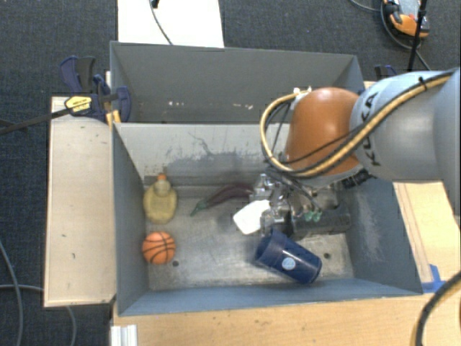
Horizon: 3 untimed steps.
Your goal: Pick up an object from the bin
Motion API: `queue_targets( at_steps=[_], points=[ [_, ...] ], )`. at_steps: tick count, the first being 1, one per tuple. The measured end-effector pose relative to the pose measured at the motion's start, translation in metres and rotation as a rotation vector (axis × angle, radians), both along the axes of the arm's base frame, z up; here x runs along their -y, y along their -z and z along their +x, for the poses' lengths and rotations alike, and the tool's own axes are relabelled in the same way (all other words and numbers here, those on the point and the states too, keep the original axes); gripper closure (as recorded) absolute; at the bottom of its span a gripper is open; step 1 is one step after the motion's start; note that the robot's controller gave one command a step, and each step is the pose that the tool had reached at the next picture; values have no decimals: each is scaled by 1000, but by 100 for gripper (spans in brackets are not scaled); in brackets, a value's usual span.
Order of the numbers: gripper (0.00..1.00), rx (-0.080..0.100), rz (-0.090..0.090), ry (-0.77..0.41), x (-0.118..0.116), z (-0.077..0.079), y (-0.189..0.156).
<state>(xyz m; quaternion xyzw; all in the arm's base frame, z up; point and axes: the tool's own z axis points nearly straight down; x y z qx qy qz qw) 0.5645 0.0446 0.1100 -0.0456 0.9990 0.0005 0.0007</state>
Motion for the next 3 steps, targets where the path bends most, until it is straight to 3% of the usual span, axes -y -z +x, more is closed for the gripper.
queue_targets(
  at_steps=[3],
  points=[
    [100, 1, 0, 3, 0, 1, -34]
  ],
)
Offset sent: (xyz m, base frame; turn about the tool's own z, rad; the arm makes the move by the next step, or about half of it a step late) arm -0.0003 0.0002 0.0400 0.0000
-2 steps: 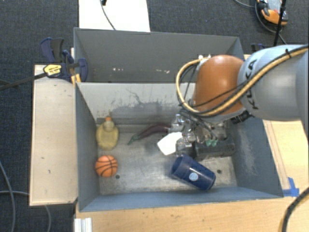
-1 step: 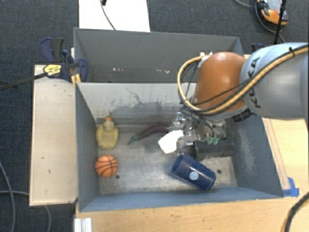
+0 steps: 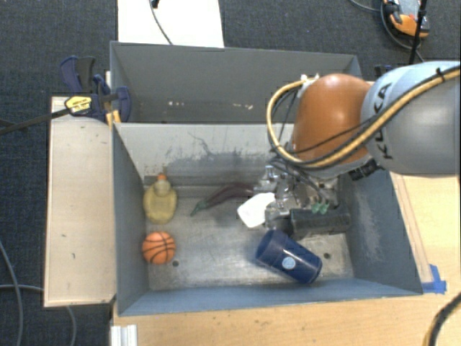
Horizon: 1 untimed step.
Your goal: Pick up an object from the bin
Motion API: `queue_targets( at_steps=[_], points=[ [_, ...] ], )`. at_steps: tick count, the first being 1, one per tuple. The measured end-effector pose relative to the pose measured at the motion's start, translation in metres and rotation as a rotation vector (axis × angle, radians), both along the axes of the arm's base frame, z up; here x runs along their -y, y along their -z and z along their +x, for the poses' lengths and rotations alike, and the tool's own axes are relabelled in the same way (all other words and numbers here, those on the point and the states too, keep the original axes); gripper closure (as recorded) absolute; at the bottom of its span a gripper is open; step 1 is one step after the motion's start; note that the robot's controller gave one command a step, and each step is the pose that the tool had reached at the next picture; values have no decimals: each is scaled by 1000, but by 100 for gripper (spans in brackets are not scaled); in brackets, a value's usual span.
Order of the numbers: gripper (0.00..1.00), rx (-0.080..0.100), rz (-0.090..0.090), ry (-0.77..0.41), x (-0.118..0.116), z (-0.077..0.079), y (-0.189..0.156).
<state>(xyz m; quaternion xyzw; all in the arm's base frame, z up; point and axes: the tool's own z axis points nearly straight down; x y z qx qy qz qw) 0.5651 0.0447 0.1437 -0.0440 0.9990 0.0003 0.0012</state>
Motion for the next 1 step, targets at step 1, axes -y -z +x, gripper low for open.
queue_targets(
  at_steps=[1],
  points=[
    [100, 0, 0, 1, 0, 0, -11]
  ],
)
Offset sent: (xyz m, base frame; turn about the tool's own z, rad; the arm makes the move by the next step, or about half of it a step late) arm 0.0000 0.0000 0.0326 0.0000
